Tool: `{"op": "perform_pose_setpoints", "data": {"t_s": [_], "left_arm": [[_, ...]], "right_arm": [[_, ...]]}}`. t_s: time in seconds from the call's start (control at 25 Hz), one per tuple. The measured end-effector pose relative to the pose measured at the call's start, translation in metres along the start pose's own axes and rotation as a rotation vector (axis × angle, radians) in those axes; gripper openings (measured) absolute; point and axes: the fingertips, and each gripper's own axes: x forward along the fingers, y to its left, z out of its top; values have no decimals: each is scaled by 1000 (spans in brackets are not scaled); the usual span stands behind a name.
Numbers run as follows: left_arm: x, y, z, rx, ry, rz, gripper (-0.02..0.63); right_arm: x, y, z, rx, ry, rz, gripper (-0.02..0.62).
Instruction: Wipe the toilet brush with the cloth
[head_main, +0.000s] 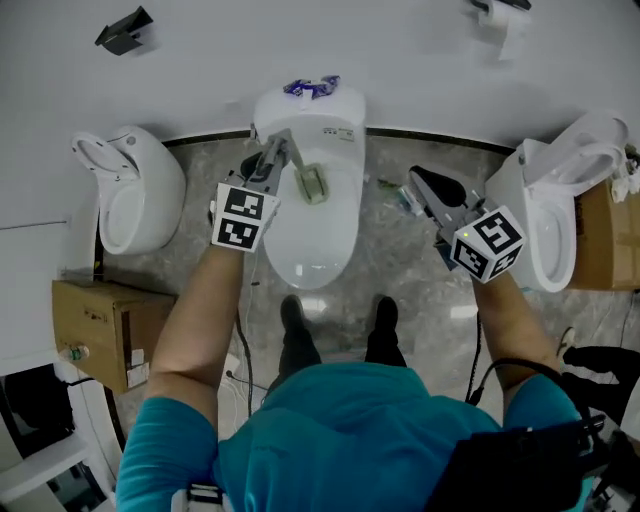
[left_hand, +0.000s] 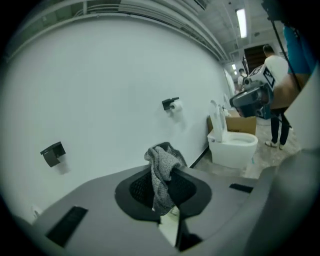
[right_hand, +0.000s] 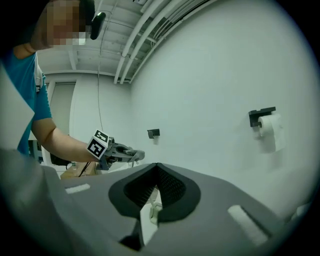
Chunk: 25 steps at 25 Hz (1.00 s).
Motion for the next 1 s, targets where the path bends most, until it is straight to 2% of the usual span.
{"op": "perform_pose_setpoints", "data": {"t_s": [0.16, 0.28, 0.48, 0.72, 1.0], "left_arm": [[39, 17, -25, 176, 63, 50, 38], [52, 20, -37, 270, 92, 79, 38], [62, 14, -38, 319, 95, 101, 38], [69, 13, -37, 419, 136, 131, 38], [74, 12, -45, 432, 166, 128, 38]], "right_arm": [[41, -14, -27, -9, -25, -16, -3], [60, -14, -49, 10, -22, -13, -3], [73, -11, -82, 88, -30, 3, -3], [75, 1, -97, 97, -20, 12, -3], [73, -3, -98, 116, -28, 4, -3]]}}
